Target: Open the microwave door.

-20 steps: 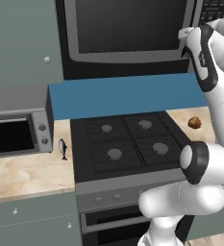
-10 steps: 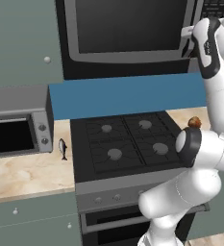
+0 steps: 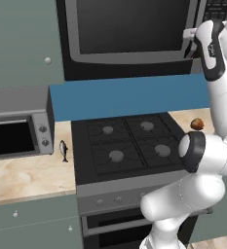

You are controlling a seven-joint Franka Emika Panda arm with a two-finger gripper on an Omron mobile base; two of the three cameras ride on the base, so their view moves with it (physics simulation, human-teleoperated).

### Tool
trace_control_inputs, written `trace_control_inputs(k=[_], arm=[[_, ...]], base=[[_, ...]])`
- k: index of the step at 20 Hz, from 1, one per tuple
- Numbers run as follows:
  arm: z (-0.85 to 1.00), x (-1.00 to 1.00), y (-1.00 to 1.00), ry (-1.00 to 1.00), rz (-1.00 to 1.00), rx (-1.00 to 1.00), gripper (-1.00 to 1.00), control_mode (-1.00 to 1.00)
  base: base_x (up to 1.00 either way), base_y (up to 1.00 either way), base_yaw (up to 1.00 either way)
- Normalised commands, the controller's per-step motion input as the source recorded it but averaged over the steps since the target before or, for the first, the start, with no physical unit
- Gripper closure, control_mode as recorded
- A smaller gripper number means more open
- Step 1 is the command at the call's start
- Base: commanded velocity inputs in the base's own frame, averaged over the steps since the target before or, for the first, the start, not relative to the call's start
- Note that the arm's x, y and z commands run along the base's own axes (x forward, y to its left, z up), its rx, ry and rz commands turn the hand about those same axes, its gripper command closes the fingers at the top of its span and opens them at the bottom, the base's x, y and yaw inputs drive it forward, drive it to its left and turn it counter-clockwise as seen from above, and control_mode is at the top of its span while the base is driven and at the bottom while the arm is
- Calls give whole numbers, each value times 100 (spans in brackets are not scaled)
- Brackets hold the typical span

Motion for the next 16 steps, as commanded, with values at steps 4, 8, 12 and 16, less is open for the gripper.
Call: trace_control_inputs(k=[4,8,12,16], arm=[[-39,37,34,-18,-6,0,100,-100],[0,-51,8,-1,0,0,100,-100],[18,-100,-11,0,11,0,100,-100],[23,-100,-25,2,16,0,100,-100]], base=[[0,0,0],[0,0,0],[0,0,0],[0,0,0]])
